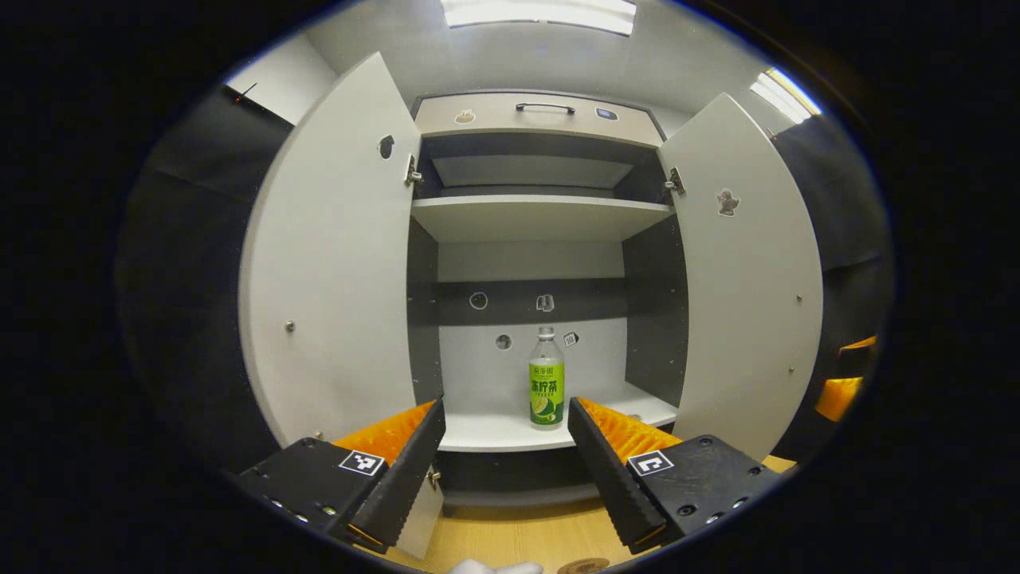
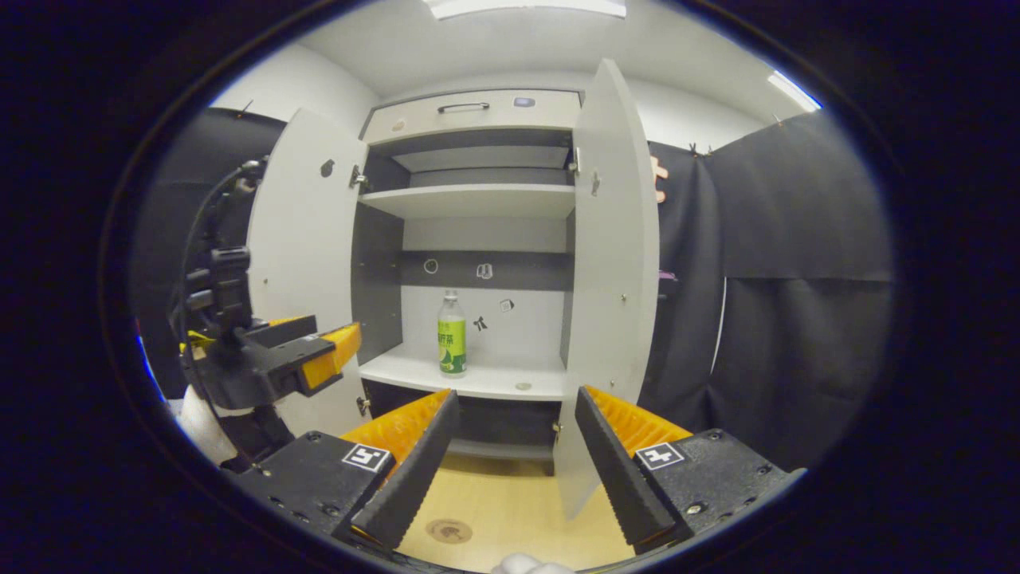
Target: Grasp the bottle in the cabinet with the left hand and place it on the coaster, then close the right door with the right hand and the left door with the left hand.
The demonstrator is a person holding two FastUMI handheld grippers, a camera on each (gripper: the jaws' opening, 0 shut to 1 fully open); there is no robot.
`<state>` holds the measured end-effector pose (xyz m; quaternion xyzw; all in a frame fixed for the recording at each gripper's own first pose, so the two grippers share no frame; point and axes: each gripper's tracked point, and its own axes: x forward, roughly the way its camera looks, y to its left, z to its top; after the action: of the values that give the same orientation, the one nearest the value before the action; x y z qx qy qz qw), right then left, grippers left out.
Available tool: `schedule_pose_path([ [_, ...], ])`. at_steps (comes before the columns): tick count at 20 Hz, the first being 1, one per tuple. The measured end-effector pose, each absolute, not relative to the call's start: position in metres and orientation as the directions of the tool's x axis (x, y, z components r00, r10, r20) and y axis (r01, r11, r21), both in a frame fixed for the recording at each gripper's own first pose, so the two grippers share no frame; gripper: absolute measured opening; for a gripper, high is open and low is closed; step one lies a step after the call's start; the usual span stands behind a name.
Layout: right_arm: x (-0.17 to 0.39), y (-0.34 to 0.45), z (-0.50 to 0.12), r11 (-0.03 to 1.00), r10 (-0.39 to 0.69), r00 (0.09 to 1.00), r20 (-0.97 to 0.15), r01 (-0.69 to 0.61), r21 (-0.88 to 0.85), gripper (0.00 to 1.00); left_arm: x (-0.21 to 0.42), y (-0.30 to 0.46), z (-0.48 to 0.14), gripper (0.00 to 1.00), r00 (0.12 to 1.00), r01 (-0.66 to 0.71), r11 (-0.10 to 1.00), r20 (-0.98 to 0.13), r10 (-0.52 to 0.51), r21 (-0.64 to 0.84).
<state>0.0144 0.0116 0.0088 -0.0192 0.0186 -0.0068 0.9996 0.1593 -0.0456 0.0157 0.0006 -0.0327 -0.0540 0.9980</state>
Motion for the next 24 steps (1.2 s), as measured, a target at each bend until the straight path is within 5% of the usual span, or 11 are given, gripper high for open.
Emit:
schedule_pose_path([
  [12,-0.002,-0.023,-0.008,0.990,-0.129,0.984,-0.121,0.121,-0.069,0.97,0.352,-0.109,-0.021,0.95,0.993,0.113,0.994,0.022,-0.113,-0.011],
  [22,-0.004,-0.035,-0.021,0.985,-0.163,0.976,-0.145,0.151,-0.088,0.97,0.418,-0.114,-0.046,0.95,0.995,0.087,0.994,-0.045,-0.090,-0.065],
  [23,-0.005,-0.036,-0.022,0.984,-0.167,0.975,-0.148,0.155,-0.088,0.97,0.420,-0.112,-0.049,0.89,0.996,0.075,0.995,-0.054,-0.078,-0.058],
  [24,-0.007,-0.037,-0.022,0.984,-0.168,0.975,-0.147,0.157,-0.086,0.97,0.416,-0.109,-0.047,0.72,0.996,0.073,0.996,-0.047,-0.075,-0.050],
])
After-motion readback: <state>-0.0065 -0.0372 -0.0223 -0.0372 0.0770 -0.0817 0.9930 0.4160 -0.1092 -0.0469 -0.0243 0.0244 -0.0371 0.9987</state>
